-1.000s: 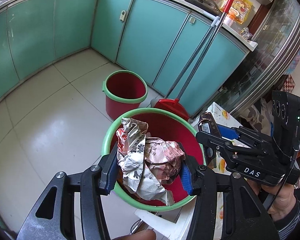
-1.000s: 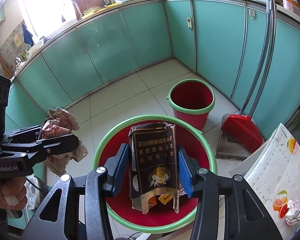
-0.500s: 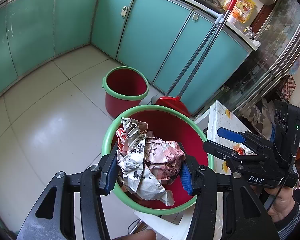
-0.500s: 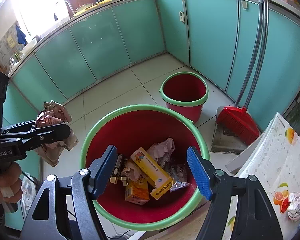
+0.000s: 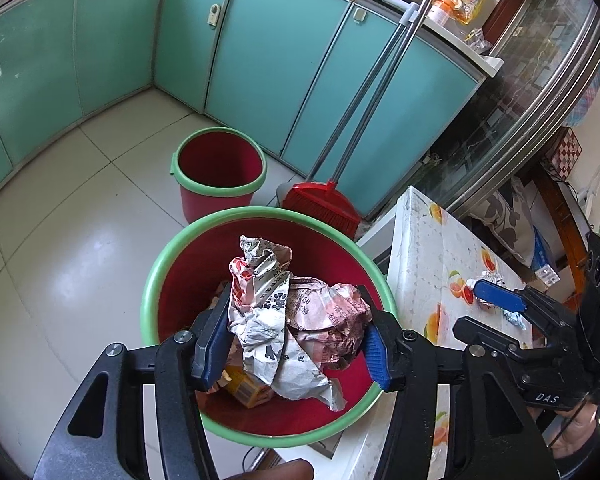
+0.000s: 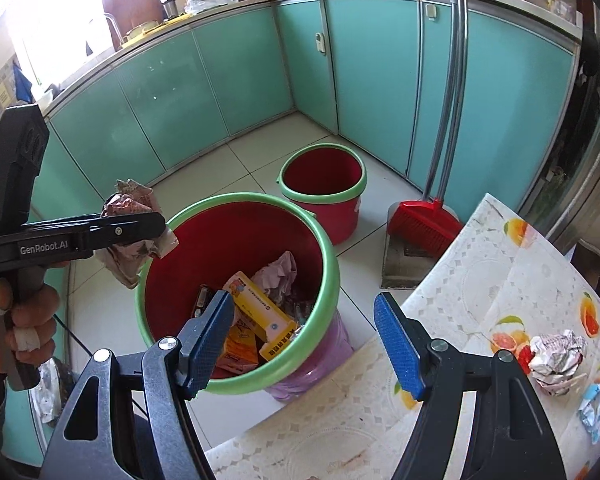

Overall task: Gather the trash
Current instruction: 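Carry foil and box over the red bucket and open both tools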

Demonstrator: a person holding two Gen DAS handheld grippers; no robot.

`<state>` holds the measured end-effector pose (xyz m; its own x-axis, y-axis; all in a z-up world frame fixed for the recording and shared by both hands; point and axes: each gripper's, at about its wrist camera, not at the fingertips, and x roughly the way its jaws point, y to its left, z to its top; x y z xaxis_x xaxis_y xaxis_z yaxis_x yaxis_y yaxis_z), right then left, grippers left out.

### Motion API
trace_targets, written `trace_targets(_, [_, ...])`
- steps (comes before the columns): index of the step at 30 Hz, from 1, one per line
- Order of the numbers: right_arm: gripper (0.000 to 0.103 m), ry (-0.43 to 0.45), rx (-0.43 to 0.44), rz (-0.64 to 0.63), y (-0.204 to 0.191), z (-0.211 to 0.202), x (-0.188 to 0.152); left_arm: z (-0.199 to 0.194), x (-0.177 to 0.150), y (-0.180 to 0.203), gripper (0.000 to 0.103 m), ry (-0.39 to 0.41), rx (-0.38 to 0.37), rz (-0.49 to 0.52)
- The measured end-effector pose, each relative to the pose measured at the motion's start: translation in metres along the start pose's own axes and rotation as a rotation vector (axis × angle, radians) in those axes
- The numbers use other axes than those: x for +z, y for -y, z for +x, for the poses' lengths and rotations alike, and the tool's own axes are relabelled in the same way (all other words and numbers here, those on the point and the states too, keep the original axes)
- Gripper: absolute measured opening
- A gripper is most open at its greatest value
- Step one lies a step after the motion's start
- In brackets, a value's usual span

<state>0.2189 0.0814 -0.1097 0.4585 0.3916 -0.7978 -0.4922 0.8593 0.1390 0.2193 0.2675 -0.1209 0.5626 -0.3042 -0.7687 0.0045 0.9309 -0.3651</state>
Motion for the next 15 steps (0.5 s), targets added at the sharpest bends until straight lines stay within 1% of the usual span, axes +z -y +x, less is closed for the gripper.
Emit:
trace_targets(3, [0.072,0.008,-0.018,0.012,0.008,-0.013,-0.004,0.006,0.001,0.008,0.057,-0.012,0.02,0.014])
trace_targets(4, [0.072,0.013,-0.02,0.018,0.01,-0.018,-0.005,0.008,0.002,0.01,0.059,-0.017,0.031,0.021])
trace_targets(6, [0.072,0.025,-0.024,0.025,0.013,-0.028,-0.008,0.012,0.001,0.013,0.069,-0.023,0.062,0.032])
trace_targets(7, [0.072,0.03,-0.026,0.029,0.015,-0.033,-0.009,0.014,0.001,0.014,0.077,-0.029,0.077,0.034])
trace_targets(8, [0.072,0.036,-0.027,0.032,0.017,-0.037,-0.011,0.016,0.0,0.014,0.081,-0.036,0.089,0.032])
trace_targets(12, [0.072,0.043,-0.035,0.046,0.023,-0.051,-0.017,0.017,-0.003,0.018,0.084,-0.04,0.113,0.03])
trace_targets(14, [0.072,0.047,-0.039,0.056,0.027,-0.057,-0.019,0.016,-0.003,0.02,0.095,-0.035,0.116,0.023])
trace_targets(15, [0.072,0.049,-0.04,0.061,0.029,-0.06,-0.021,0.014,-0.003,0.02,0.098,-0.03,0.118,0.021])
